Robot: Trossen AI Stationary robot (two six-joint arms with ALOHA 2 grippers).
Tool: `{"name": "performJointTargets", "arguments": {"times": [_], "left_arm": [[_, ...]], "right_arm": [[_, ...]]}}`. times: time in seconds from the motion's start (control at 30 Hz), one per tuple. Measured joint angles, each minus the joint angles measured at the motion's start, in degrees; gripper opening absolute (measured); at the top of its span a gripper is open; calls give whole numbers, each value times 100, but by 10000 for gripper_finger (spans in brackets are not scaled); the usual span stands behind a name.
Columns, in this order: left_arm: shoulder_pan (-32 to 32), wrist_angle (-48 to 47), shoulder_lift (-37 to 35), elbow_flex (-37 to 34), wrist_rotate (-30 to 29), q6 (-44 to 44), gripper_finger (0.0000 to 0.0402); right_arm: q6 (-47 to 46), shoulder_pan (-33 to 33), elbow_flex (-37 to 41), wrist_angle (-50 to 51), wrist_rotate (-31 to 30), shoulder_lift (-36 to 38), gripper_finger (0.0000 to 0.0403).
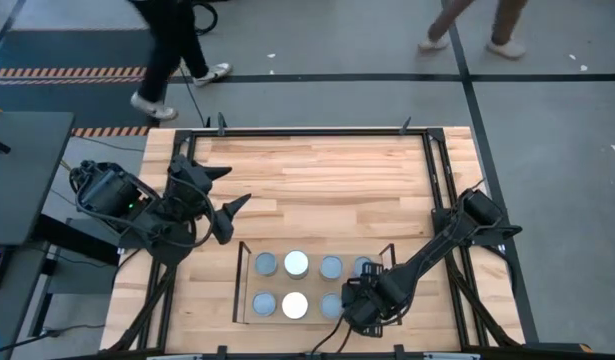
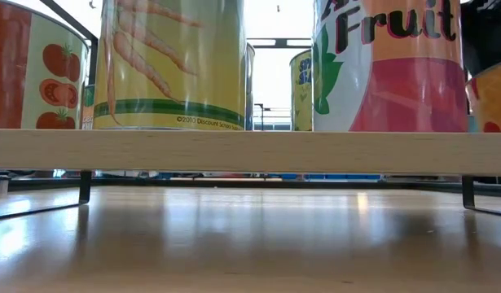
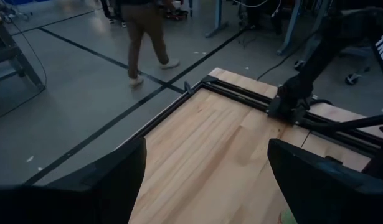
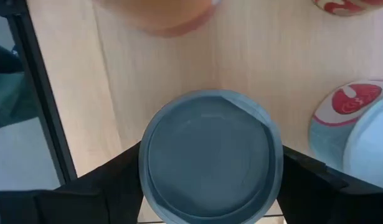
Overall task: Pick and place cans onto a shelf
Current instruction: Put the canned pineapple rings on the shelf
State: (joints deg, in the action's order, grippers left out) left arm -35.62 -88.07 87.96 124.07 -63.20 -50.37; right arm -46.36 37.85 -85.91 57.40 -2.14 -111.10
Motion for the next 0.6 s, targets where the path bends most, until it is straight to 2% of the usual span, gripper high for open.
{"name": "performJointTargets", "arguments": {"times": [0.4,0.6], "left_arm": [[2,30,0,-2,-4,4,339],[2,34,0,0,-9,6,339]], "right_arm": [[-5,104,0,49,20,-9,353],[-25,104,0,51,18,-1,353]]}}
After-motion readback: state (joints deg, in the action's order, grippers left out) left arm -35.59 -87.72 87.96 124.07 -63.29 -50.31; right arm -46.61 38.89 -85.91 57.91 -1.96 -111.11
